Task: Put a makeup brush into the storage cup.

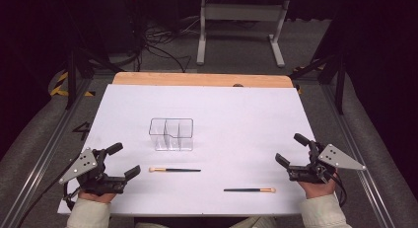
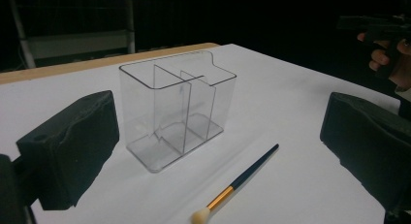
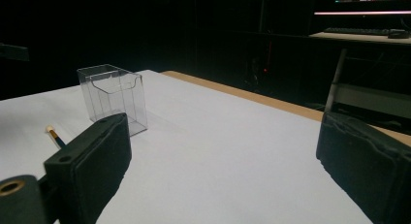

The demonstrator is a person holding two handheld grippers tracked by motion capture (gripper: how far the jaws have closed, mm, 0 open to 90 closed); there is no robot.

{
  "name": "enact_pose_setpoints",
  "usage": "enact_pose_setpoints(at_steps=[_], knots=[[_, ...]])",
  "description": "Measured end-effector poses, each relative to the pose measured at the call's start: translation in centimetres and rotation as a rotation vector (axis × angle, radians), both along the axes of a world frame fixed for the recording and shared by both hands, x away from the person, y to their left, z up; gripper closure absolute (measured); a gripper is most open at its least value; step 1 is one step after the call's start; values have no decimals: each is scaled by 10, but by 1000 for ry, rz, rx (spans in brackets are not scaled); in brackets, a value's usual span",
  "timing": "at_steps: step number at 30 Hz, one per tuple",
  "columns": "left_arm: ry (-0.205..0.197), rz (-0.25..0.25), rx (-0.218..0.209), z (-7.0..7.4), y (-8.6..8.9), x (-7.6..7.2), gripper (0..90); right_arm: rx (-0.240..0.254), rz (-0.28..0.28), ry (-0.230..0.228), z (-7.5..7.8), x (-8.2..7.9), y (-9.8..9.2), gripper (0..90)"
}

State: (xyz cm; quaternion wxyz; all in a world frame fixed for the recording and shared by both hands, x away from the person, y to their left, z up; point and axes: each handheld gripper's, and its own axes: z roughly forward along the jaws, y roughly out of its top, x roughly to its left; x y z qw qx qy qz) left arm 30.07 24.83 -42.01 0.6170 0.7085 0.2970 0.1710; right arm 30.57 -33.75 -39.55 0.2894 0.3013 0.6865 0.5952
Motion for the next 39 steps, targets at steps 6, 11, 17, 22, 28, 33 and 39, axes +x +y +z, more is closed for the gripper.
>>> enact_pose_setpoints(at_steps=[6, 11, 17, 22, 28, 33, 39], knots=[[-25, -48, 32, 9, -13, 3, 12, 5, 3, 21, 0, -1, -1, 37], [-24, -122, 39, 13, -28, 11, 12, 1, 15, 23, 0, -2, -1, 56], [-25, -143, 21, 15, -35, 17, 18, 34, 38, 25, 0, -2, -2, 67], [-25, -169, 9, 16, -42, 20, 11, 33, 39, 30, -1, -1, -3, 64], [-31, -172, 18, 18, -48, 21, 6, 37, 35, 20, 1, -2, -3, 66], [-36, -163, 23, 18, -49, 20, 4, 45, 55, 11, 1, -1, -3, 61], [-35, -164, 24, 18, -48, 21, 6, 29, 62, 26, -1, 2, -1, 37]])
